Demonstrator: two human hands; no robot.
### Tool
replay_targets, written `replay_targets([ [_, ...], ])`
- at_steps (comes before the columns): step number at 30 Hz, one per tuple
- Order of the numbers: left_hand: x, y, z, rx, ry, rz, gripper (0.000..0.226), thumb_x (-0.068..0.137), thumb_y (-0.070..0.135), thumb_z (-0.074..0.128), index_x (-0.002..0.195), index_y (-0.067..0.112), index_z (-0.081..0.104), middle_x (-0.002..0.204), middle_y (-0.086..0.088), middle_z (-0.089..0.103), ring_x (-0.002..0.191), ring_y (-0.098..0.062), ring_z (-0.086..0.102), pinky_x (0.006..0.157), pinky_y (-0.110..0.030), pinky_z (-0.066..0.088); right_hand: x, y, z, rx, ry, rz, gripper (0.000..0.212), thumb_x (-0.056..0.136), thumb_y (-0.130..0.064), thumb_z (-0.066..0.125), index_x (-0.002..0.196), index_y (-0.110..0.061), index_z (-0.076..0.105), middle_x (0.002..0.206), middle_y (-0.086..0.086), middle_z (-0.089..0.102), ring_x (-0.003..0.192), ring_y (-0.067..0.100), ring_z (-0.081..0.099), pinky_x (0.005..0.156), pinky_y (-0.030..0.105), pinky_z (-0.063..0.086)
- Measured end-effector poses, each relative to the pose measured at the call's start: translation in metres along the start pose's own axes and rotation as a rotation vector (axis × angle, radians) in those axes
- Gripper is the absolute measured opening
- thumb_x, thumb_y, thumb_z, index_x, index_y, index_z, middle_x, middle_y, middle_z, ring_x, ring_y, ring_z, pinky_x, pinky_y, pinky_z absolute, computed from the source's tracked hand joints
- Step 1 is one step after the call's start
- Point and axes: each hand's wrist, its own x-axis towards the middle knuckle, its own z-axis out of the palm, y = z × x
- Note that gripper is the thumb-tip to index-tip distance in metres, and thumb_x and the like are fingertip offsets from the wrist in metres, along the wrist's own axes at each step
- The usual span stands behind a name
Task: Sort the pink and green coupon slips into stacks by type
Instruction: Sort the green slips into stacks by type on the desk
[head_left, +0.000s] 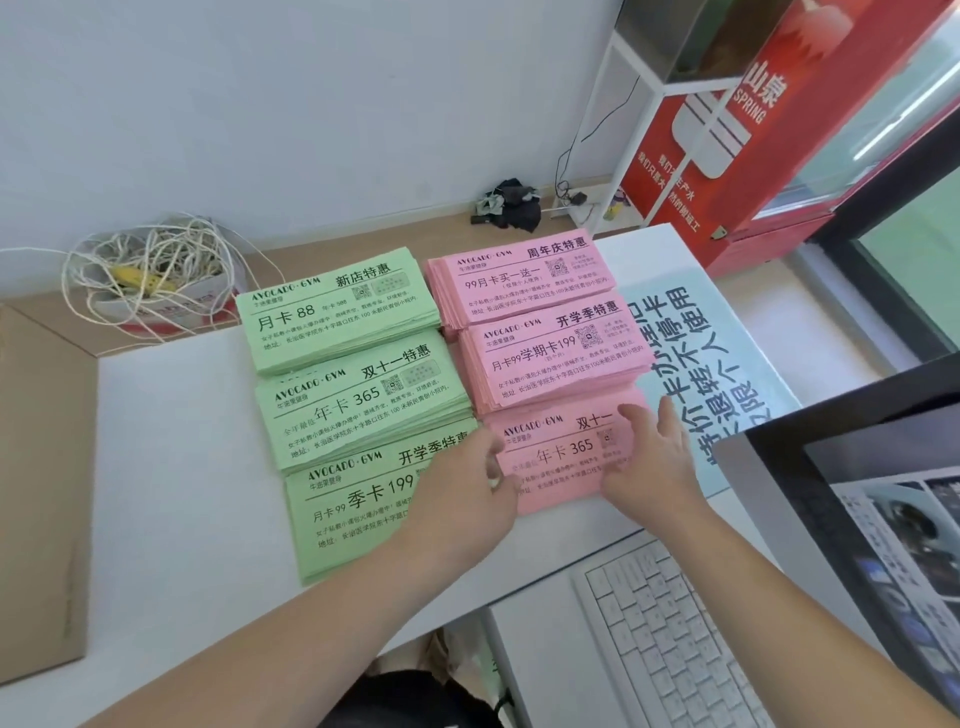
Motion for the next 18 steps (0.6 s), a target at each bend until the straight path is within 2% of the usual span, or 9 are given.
replay_targets([
  [2, -0.005, -0.002, 0.001, 0.225, -0.049, 0.178, 0.031, 0.098, 0.033, 0.059, 0.128, 0.025, 0.059, 0.123, 0.008, 0.060, 0.108, -0.012, 0.059, 0.098, -0.034, 0.047, -0.007, 0.005, 0.000, -0.046, -0.090, 0.005, 0.087, 0.075, -0.020, 0.072, 0.151, -0.033, 0.030, 0.168, 0.013, -0.014, 0.156, 0.035, -0.001, 0.126, 0.049, 0.015],
  [4, -0.006, -0.003, 0.008, 0.503, -0.091, 0.345, 0.032, 0.100, 0.035, 0.052, 0.129, 0.023, 0.058, 0.141, 0.002, 0.049, 0.129, -0.019, 0.043, 0.109, -0.037, 0.037, -0.010, 0.009, -0.002, -0.106, -0.156, 0.010, 0.099, 0.068, -0.034, 0.082, 0.150, -0.043, 0.026, 0.167, 0.014, -0.020, 0.156, 0.038, -0.004, 0.126, 0.050, 0.015],
  [6, -0.003, -0.001, 0.018, 0.699, -0.121, 0.400, 0.040, 0.100, 0.041, 0.051, 0.135, 0.022, 0.055, 0.157, -0.004, 0.035, 0.145, -0.027, 0.025, 0.118, -0.045, 0.023, -0.008, 0.010, -0.006, -0.132, -0.146, 0.030, 0.107, 0.065, -0.047, 0.087, 0.152, -0.047, 0.024, 0.167, 0.019, -0.012, 0.155, 0.040, -0.002, 0.125, 0.050, 0.016],
  [7, -0.001, 0.001, 0.022, 0.760, -0.130, 0.405, 0.044, 0.100, 0.045, 0.051, 0.137, 0.021, 0.053, 0.161, -0.007, 0.029, 0.148, -0.029, 0.019, 0.120, -0.047, 0.017, -0.005, 0.010, -0.007, -0.122, -0.127, 0.033, 0.108, 0.064, -0.050, 0.087, 0.153, -0.046, 0.024, 0.165, 0.021, -0.001, 0.154, 0.039, 0.005, 0.124, 0.049, 0.019],
  [9, 0.004, 0.003, 0.029, 0.850, -0.149, 0.403, 0.051, 0.099, 0.051, 0.052, 0.138, 0.020, 0.052, 0.162, -0.012, 0.028, 0.150, -0.033, 0.018, 0.122, -0.051, 0.010, 0.000, 0.010, -0.008, -0.080, -0.113, 0.008, 0.108, 0.063, -0.049, 0.088, 0.153, -0.044, 0.029, 0.147, 0.013, 0.028, 0.144, 0.034, 0.024, 0.117, 0.046, 0.030],
  [10, 0.007, 0.004, 0.032, 0.886, -0.162, 0.398, 0.052, 0.098, 0.053, 0.052, 0.138, 0.020, 0.052, 0.161, -0.014, 0.029, 0.149, -0.034, 0.020, 0.123, -0.053, 0.007, 0.002, 0.011, -0.007, -0.059, -0.111, -0.008, 0.106, 0.062, -0.047, 0.089, 0.152, -0.044, 0.032, 0.137, 0.007, 0.033, 0.137, 0.030, 0.029, 0.114, 0.045, 0.034],
  [11, 0.010, 0.005, 0.032, 0.910, -0.173, 0.393, 0.053, 0.097, 0.054, 0.053, 0.138, 0.019, 0.052, 0.159, -0.015, 0.032, 0.148, -0.034, 0.022, 0.124, -0.056, 0.004, 0.004, 0.011, -0.007, -0.042, -0.107, -0.018, 0.104, 0.062, -0.045, 0.089, 0.151, -0.044, 0.034, 0.132, 0.004, 0.034, 0.134, 0.028, 0.030, 0.112, 0.045, 0.035],
  [15, 0.019, 0.008, 0.028, 0.918, -0.167, 0.383, 0.047, 0.100, 0.051, 0.051, 0.135, 0.021, 0.053, 0.148, -0.012, 0.042, 0.141, -0.034, 0.033, 0.123, -0.061, -0.003, 0.006, 0.013, -0.004, -0.012, -0.095, -0.043, 0.102, 0.064, -0.042, 0.089, 0.152, -0.043, 0.037, 0.138, 0.002, 0.032, 0.136, 0.025, 0.027, 0.113, 0.044, 0.034],
  [18, 0.022, 0.008, 0.027, 0.889, -0.159, 0.390, 0.045, 0.099, 0.051, 0.051, 0.134, 0.022, 0.053, 0.145, -0.009, 0.043, 0.139, -0.034, 0.034, 0.124, -0.059, -0.002, 0.007, 0.014, -0.002, -0.032, -0.111, -0.025, 0.103, 0.065, -0.044, 0.088, 0.153, -0.046, 0.034, 0.158, 0.010, 0.018, 0.147, 0.030, 0.017, 0.119, 0.047, 0.027],
])
